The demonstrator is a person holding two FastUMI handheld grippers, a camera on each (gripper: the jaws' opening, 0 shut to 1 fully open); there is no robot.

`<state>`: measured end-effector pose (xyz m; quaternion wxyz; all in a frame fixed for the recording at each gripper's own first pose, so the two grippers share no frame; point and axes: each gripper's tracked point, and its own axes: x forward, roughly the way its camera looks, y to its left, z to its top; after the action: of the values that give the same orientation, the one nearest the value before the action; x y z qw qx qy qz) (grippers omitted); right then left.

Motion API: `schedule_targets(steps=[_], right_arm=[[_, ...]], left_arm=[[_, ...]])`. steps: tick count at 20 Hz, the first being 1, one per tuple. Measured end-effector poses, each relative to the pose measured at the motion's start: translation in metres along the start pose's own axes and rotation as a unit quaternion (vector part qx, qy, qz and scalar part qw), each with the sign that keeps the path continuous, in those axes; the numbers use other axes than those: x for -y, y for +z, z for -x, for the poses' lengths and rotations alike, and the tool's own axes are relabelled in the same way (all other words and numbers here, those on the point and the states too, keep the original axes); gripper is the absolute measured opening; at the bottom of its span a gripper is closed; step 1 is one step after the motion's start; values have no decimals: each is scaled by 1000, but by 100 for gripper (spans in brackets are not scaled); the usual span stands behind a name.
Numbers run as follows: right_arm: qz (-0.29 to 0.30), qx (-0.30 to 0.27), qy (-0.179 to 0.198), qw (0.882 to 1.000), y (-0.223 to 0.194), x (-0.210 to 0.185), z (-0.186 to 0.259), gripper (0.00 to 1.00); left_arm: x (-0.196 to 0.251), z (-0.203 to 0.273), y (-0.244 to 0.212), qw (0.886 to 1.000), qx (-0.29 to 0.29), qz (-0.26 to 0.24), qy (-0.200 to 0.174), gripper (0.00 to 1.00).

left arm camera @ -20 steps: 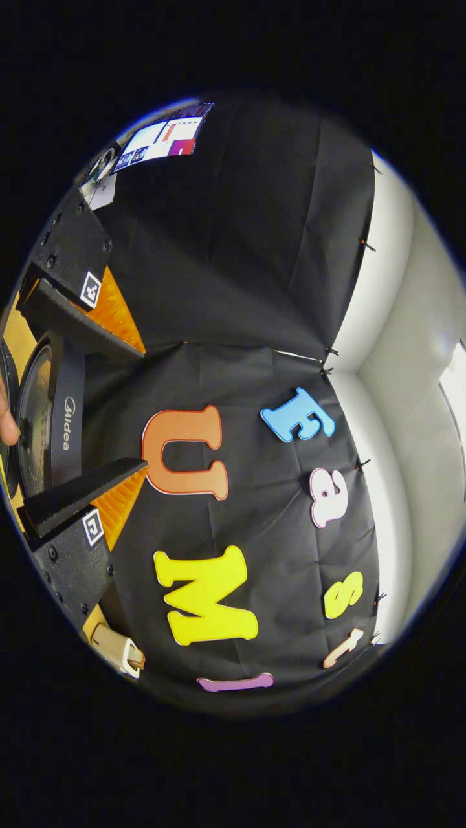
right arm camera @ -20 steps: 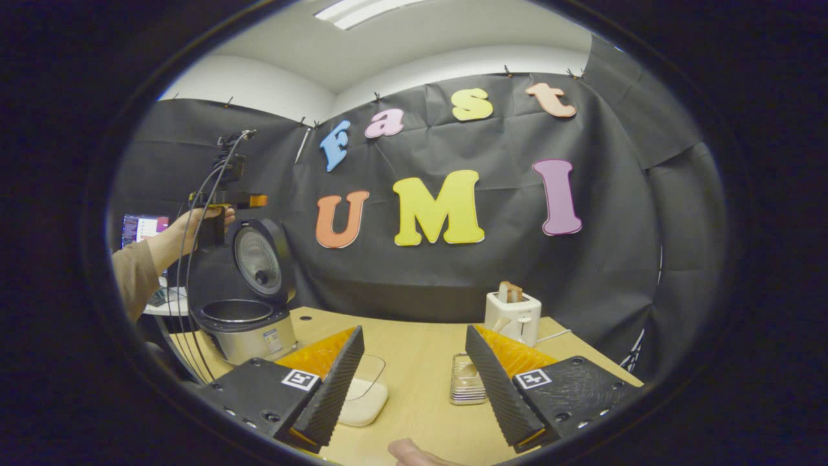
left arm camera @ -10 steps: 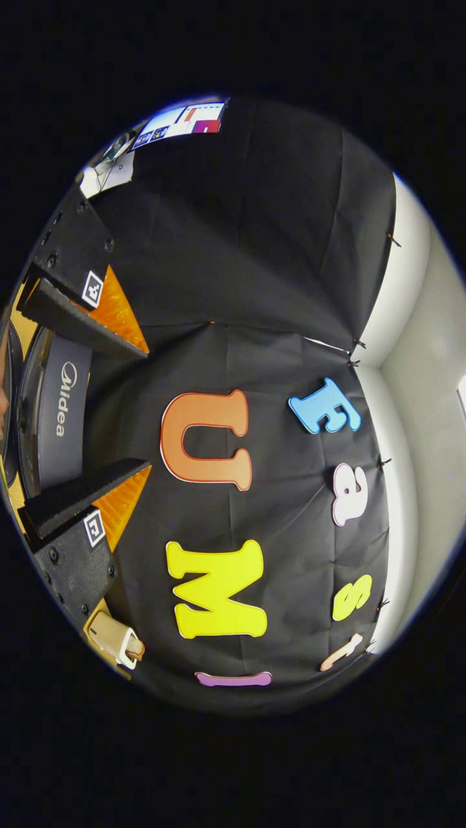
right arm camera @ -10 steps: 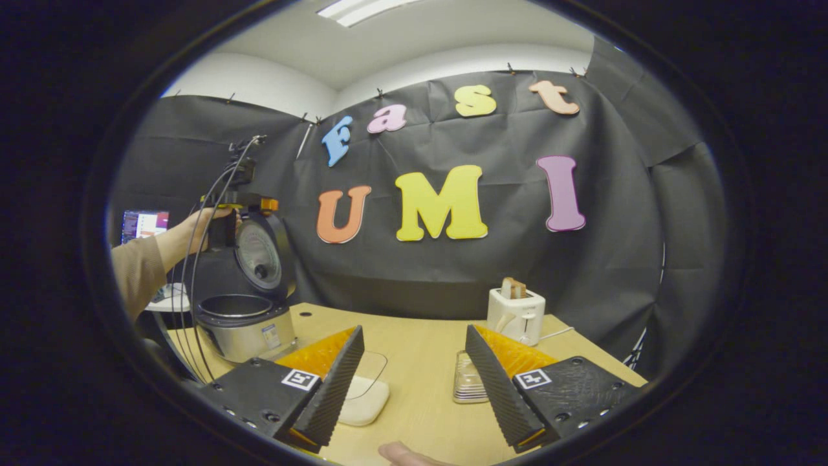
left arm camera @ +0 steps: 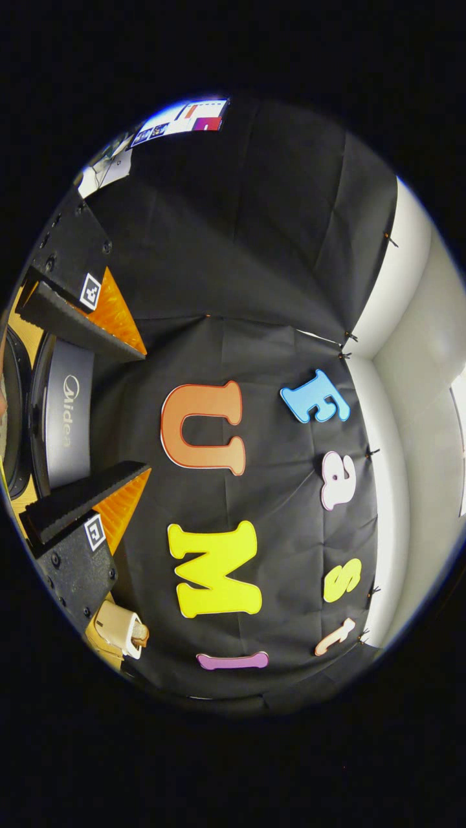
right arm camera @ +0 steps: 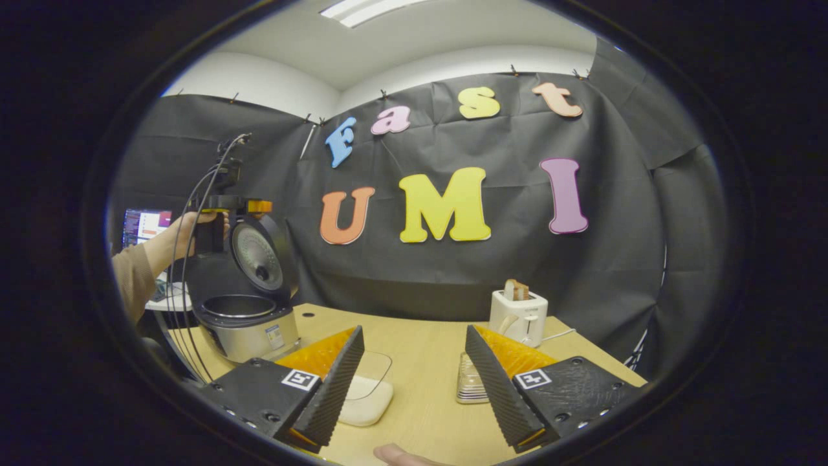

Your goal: Close the left gripper, press the button to open the rice cooker; take a wooden spoon from the chopstick holder with the right hand, scoop a spoonful of rice and pour it into the rice cooker, then put the wooden spoon back into the chopstick holder.

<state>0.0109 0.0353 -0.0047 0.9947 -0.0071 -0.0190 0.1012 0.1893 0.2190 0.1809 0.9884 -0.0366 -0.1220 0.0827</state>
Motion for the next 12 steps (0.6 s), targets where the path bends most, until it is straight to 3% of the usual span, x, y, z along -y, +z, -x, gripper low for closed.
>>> schedule_targets(steps=[5,6,7,12], right_arm=[[-1,-11,8,1000,-7,-8,-4,94],[-5,-17,10,1000,-11,-9,-6,94],[-10,-23,11,1000,-14,-9,-8,94],[-21,-41,19,999,-22,-13,-13,91]], left_arm=[[-1,31,-10,1000,-21,0,-2,98],[-1,38,-13,1000,-22,-3,-3,93],[-1,45,-15,1000,-21,-5,-4,98],[0,84,-40,999,-37,-13,-20,98]])
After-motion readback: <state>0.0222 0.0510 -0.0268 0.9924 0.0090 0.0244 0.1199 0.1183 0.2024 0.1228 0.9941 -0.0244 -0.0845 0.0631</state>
